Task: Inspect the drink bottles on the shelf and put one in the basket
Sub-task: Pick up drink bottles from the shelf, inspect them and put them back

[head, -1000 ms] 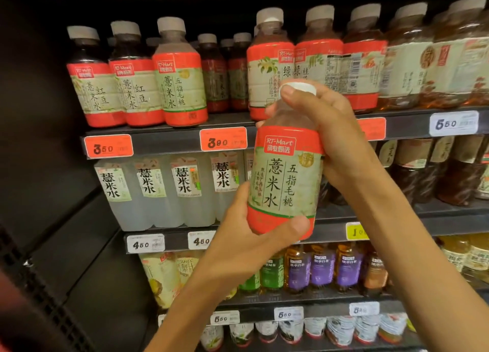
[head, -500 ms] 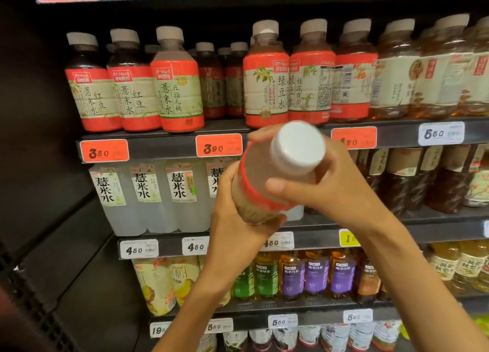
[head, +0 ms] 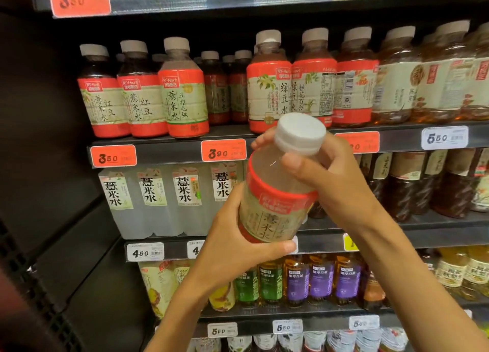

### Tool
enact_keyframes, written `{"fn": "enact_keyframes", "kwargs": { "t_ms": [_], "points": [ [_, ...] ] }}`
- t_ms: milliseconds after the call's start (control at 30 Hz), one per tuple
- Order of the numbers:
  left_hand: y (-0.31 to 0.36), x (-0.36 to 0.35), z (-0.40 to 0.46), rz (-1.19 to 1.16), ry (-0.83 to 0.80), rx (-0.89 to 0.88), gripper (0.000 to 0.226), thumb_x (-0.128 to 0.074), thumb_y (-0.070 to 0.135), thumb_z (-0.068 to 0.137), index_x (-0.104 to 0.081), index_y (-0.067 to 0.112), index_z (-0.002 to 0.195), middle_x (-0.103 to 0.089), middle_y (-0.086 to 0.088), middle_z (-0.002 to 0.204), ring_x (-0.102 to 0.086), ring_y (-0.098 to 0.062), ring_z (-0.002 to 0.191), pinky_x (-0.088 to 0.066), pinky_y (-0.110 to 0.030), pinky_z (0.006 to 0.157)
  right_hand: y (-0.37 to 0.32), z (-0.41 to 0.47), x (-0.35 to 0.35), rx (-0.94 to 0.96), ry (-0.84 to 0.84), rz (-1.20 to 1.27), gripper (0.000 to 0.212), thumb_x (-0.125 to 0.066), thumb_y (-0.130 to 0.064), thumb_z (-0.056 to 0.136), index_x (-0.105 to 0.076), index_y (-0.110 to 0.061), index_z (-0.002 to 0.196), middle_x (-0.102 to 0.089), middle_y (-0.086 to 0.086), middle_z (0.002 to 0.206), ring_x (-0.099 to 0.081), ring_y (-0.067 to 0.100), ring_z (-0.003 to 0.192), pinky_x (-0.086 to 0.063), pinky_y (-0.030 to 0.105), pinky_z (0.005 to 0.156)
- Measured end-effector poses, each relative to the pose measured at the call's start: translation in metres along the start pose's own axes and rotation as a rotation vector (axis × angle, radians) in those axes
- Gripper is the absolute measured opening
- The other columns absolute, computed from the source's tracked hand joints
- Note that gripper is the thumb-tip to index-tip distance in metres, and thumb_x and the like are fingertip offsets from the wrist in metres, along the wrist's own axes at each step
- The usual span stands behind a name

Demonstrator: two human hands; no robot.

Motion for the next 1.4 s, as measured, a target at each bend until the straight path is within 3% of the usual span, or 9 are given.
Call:
{"fn": "enact_keyframes", "kwargs": {
  "t_ms": [133,267,367,533,767,833,1000,1267,1400],
  "points": [
    [0.009,-0.003,-0.005,-0.083,-0.166,0.045,0.057,-0.085,0.032,0.056,-0.058,0.058,0.098,-0.069,0.026,0.103,-0.065,0.006,0.096,-0.049,-0.005,0.073,0.004,0.013,-0.004,-0.103,-0.161,0.259,0.056,-0.073,-0.055,0.070,-0.068,-0.011,0.105,-0.070,0.005,0.109,-0.064,0.023,0.106,-0.050,0.034,0.090],
    [0.008,-0.013,-0.013,-0.248,-0.208,0.104,0.065,-0.085,0.042,0.047,-0.057,0.040,0.106,-0.069,0.030,0.099,-0.065,0.009,0.095,-0.049,-0.006,0.072,0.017,0.021,-0.018,-0.256,-0.211,0.448,0.037,-0.073,-0.036,0.076,-0.071,-0.007,0.098,-0.071,0.012,0.099,-0.065,0.027,0.099,-0.049,0.037,0.091],
    [0.006,-0.011,-0.013,-0.368,-0.154,0.163,0.079,-0.084,0.038,0.053,-0.047,0.027,0.121,-0.069,0.020,0.112,-0.065,0.000,0.104,-0.051,-0.011,0.078,0.023,0.023,-0.011,-0.295,-0.049,0.362,0.026,-0.059,-0.028,0.086,-0.073,-0.008,0.092,-0.074,0.011,0.095,-0.068,0.023,0.092,-0.053,0.035,0.087],
    [0.015,-0.009,-0.008,-0.327,-0.048,0.158,0.069,-0.076,0.043,0.058,-0.048,0.041,0.121,-0.070,0.018,0.111,-0.067,-0.002,0.102,-0.051,-0.011,0.075,0.026,0.019,-0.004,-0.348,0.155,0.175,0.030,-0.062,-0.034,0.090,-0.075,-0.009,0.080,-0.069,0.012,0.079,-0.064,0.022,0.073,-0.054,0.028,0.068],
    [0.016,-0.011,-0.014,-0.648,-0.064,0.287,0.077,-0.086,0.032,0.047,-0.057,0.024,0.117,-0.074,0.000,0.108,-0.070,-0.015,0.098,-0.058,-0.026,0.077,0.021,0.023,0.001,-0.490,-0.009,0.120,0.044,-0.050,-0.050,0.091,-0.070,-0.017,0.069,-0.062,0.000,0.066,-0.058,0.009,0.064,-0.044,0.021,0.065],
    [0.017,-0.016,-0.016,-0.839,-0.138,0.339,0.082,-0.093,0.037,0.041,-0.066,0.018,0.115,-0.072,-0.008,0.111,-0.070,-0.021,0.100,-0.059,-0.034,0.082,0.027,0.022,0.001,-0.554,0.000,0.242,0.045,-0.047,-0.052,0.090,-0.060,-0.009,0.083,-0.049,0.003,0.071,-0.047,0.014,0.067,-0.036,0.028,0.067],
    [0.027,-0.028,-0.016,-1.090,-0.315,0.342,0.070,-0.090,0.035,0.054,-0.068,0.015,0.118,-0.063,-0.019,0.124,-0.057,-0.038,0.119,-0.039,-0.048,0.103,0.025,0.025,-0.020,-0.491,-0.060,0.638,0.055,-0.048,-0.046,0.088,-0.060,0.000,0.116,-0.070,0.017,0.102,-0.066,0.031,0.099,-0.050,0.042,0.093],
    [0.029,0.006,-0.016,-0.643,-0.107,0.244,0.091,-0.087,0.051,0.054,-0.047,0.021,0.131,-0.068,-0.001,0.122,-0.064,-0.016,0.112,-0.054,-0.022,0.085,-0.005,0.033,-0.002,-0.332,0.084,0.193,0.033,-0.058,-0.039,0.090,-0.073,-0.014,0.075,-0.074,0.011,0.084,-0.070,0.020,0.074,-0.057,0.027,0.067],
    [0.030,-0.006,-0.018,-0.411,-0.049,0.240,0.080,-0.081,0.056,0.055,-0.052,0.030,0.125,-0.071,0.008,0.115,-0.066,-0.010,0.108,-0.053,-0.029,0.093,-0.008,0.031,-0.006,-0.303,0.178,0.058,0.037,-0.058,-0.037,0.093,-0.069,-0.011,0.069,-0.071,0.021,0.079,-0.066,0.019,0.066,-0.055,0.025,0.062]
  ]
}}
Point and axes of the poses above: each hand's wrist, its own z-axis towards the middle knuckle, its own x-axis out of the back of the hand, y = z × x, the point moved 6 cm from there along z, towards the middle knuckle
